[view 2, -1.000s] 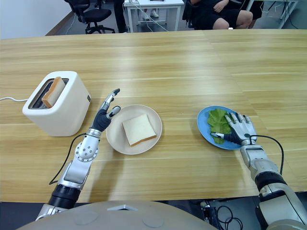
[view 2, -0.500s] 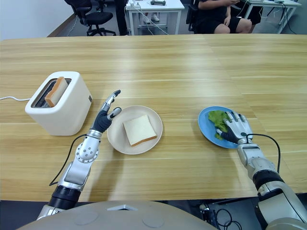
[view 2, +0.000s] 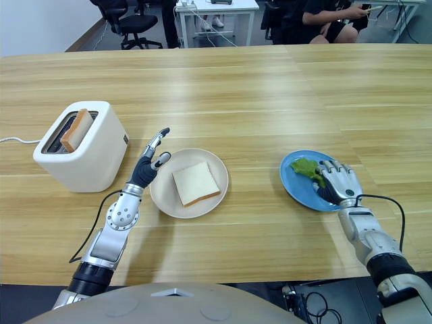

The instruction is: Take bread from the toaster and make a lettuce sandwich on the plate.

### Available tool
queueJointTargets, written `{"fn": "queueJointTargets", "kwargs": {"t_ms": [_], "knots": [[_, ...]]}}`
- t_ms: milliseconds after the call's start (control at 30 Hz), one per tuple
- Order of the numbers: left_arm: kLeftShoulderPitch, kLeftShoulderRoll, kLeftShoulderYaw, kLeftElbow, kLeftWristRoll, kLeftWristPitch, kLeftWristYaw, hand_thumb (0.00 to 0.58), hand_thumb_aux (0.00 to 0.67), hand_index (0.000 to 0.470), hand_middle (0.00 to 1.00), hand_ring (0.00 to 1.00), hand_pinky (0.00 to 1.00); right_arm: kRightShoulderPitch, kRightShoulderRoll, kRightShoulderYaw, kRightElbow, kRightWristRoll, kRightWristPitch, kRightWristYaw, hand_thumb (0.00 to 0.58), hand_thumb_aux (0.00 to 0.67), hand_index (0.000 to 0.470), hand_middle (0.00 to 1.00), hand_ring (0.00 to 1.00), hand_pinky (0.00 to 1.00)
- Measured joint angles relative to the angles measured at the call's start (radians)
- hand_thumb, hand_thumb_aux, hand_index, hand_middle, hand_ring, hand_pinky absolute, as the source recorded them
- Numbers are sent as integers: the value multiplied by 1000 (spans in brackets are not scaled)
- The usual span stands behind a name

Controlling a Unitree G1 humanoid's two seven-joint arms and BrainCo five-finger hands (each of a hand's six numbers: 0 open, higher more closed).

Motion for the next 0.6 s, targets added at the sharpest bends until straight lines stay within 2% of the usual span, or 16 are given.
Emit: {"fn": "queueJointTargets", "kwargs": {"t_ms": [233, 600], "knots": [[1, 0, 6, 5, -3, -2, 5, 0, 0, 0, 0, 0, 0, 67, -8, -83, -192, 14, 20, 8, 580, 670, 460, 1000, 1000, 1000], [-1, 0, 37, 39, -52, -24, 10, 0, 0, 0, 0, 0, 0, 82, 32, -141, -383, 9, 38, 60, 580, 670, 460, 1000, 1000, 1000]]}}
